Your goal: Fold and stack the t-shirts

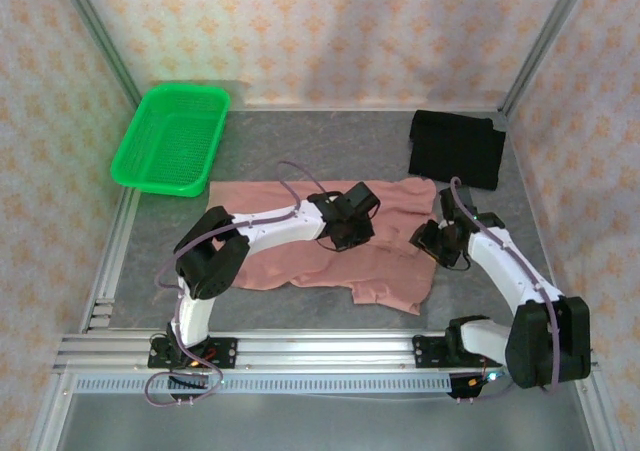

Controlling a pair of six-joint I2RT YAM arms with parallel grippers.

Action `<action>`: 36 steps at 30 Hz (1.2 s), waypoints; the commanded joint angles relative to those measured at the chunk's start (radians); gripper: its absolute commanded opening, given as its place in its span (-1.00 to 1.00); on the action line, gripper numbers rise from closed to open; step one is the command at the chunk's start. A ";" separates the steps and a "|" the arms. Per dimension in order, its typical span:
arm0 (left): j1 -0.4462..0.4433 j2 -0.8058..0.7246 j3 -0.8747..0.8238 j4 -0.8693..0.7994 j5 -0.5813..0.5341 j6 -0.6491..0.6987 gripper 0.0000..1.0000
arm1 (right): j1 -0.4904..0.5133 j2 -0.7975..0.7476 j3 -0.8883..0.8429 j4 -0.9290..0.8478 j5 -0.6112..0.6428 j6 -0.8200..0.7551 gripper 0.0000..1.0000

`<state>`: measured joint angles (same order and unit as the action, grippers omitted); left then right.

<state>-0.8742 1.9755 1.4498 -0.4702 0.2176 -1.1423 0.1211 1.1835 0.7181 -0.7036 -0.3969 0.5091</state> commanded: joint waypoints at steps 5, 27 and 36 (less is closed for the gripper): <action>0.010 -0.041 -0.019 -0.035 -0.037 0.036 -1.00 | -0.005 0.117 -0.032 0.129 -0.048 0.032 -0.17; 0.014 -0.053 -0.052 -0.038 -0.045 0.049 -1.00 | -0.005 0.156 -0.007 0.102 0.052 -0.005 -1.00; 0.010 -0.051 -0.034 -0.080 -0.062 0.076 -1.00 | -0.005 0.107 -0.001 0.021 0.095 -0.015 -1.00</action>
<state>-0.8742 1.9564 1.4078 -0.4931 0.2005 -1.0916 0.1207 1.2991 0.7002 -0.6205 -0.3588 0.5083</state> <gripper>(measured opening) 0.049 0.042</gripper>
